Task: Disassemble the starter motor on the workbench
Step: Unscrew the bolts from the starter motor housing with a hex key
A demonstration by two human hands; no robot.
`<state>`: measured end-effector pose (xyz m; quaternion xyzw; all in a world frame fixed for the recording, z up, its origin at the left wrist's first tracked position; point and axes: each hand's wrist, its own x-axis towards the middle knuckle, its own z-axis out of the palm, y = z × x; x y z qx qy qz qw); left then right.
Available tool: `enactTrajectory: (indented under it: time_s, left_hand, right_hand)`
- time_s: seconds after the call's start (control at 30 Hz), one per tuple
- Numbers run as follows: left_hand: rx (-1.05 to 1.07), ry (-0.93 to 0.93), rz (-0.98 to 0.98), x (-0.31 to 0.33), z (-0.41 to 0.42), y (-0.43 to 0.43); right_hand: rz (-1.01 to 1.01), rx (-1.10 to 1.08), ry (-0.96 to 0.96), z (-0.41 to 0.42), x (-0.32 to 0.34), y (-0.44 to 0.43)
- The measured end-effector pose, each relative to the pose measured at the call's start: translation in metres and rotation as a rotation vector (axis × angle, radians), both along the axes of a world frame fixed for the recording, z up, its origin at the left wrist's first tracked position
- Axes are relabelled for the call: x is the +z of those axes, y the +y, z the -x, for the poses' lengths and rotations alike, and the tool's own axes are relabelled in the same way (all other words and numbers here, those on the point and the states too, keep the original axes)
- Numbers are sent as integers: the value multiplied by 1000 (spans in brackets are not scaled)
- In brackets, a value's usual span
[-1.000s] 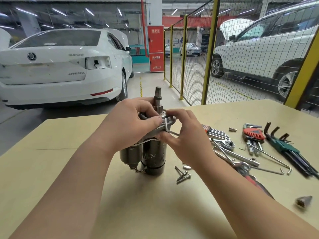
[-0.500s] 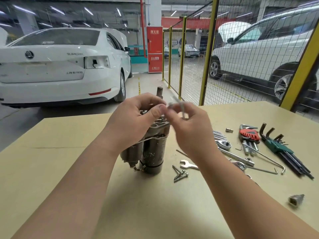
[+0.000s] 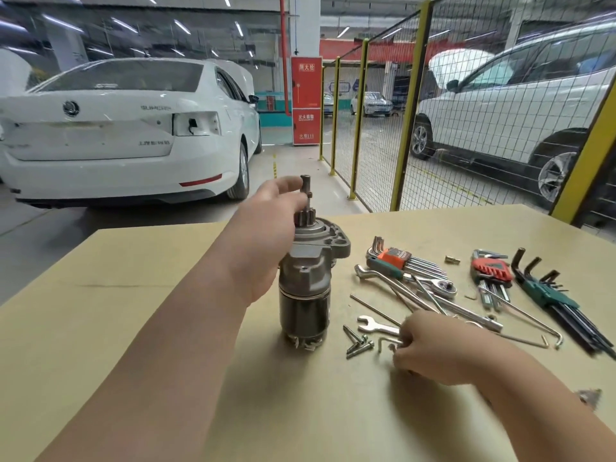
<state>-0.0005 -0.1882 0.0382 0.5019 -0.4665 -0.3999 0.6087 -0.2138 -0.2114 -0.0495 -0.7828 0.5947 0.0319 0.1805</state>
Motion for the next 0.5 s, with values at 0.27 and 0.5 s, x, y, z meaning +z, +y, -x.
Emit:
enactTrajectory:
  time_s: [0.27,0.5]
  left_hand:
    - [157,-409,56,-17,-2,-1]
    - [211,-702,256,-16,-11,3]
  right_hand:
    - [258,10,-320,-12,-7,-6]
    - [327,-40,-349,-14,-15,-12]
